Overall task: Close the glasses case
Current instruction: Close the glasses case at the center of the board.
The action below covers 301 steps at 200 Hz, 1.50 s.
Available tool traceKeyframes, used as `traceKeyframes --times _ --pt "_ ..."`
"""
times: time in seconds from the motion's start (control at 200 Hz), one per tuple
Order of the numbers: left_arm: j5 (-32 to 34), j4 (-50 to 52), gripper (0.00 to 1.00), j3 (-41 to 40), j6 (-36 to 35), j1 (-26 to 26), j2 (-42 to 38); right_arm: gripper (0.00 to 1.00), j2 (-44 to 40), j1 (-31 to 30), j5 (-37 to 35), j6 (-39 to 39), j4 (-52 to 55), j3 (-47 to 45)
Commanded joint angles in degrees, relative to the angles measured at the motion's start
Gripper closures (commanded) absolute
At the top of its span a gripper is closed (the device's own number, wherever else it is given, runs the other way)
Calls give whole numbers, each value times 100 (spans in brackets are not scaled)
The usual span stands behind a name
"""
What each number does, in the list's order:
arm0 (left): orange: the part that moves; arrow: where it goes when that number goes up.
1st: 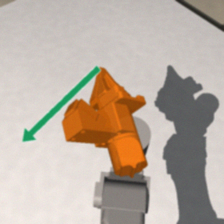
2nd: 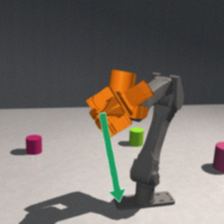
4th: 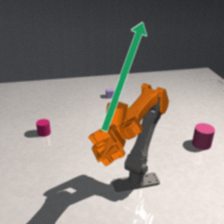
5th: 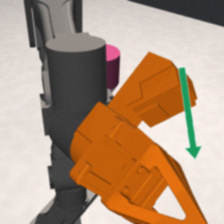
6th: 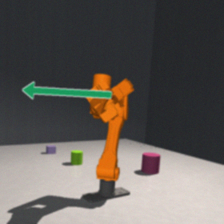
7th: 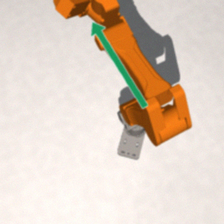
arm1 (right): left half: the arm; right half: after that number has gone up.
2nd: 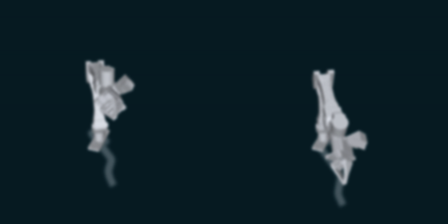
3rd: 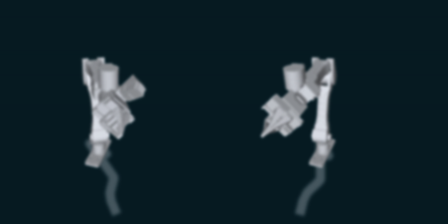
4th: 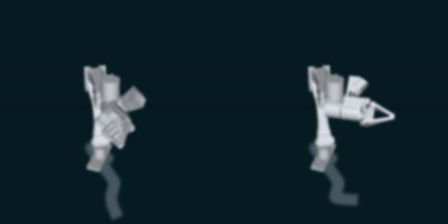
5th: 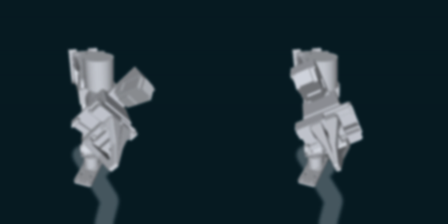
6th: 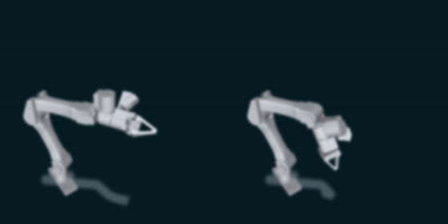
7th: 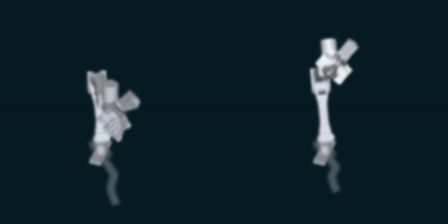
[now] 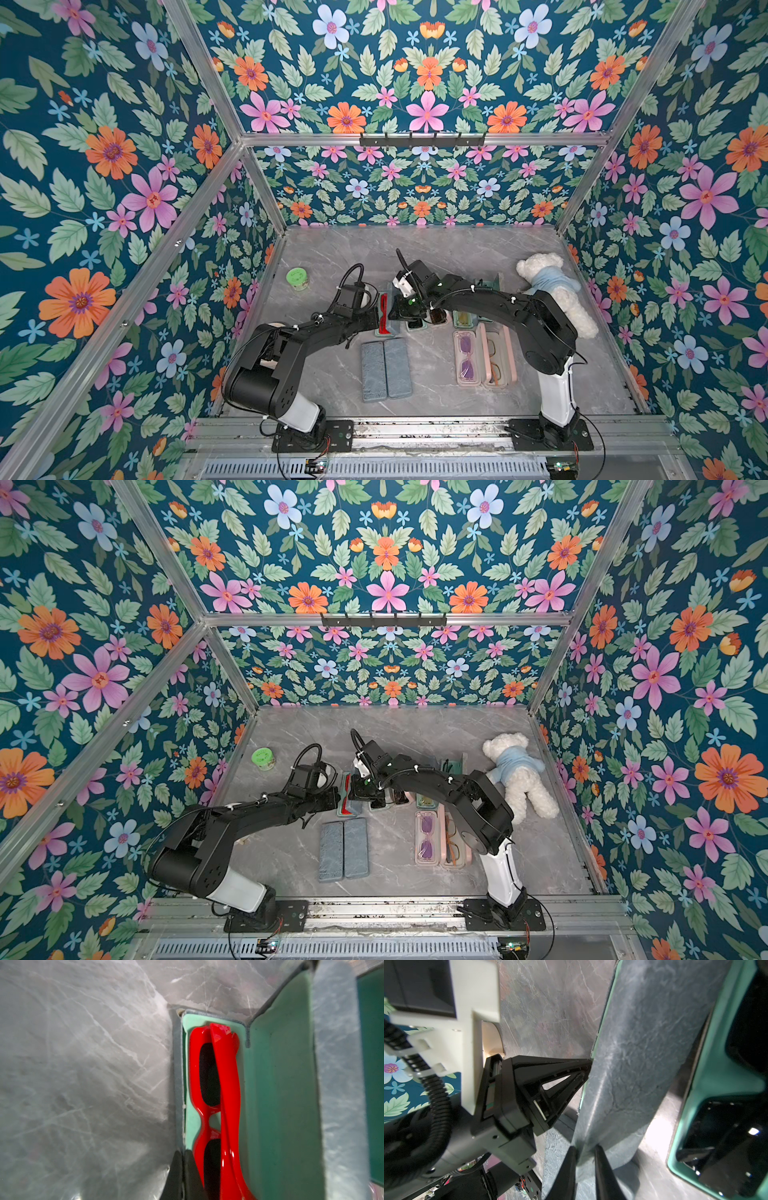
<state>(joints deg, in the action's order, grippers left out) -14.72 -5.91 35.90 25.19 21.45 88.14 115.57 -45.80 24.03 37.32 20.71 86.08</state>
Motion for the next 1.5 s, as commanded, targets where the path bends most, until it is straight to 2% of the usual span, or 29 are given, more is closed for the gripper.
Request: traceKeyframes --times 0.0,1.5 --pt "-102 -173 97 0 -67 0 -60 82 92 -21 -49 -51 161 31" --pt "-144 -173 100 -3 -75 7 -77 82 318 -86 -12 -100 309 304"
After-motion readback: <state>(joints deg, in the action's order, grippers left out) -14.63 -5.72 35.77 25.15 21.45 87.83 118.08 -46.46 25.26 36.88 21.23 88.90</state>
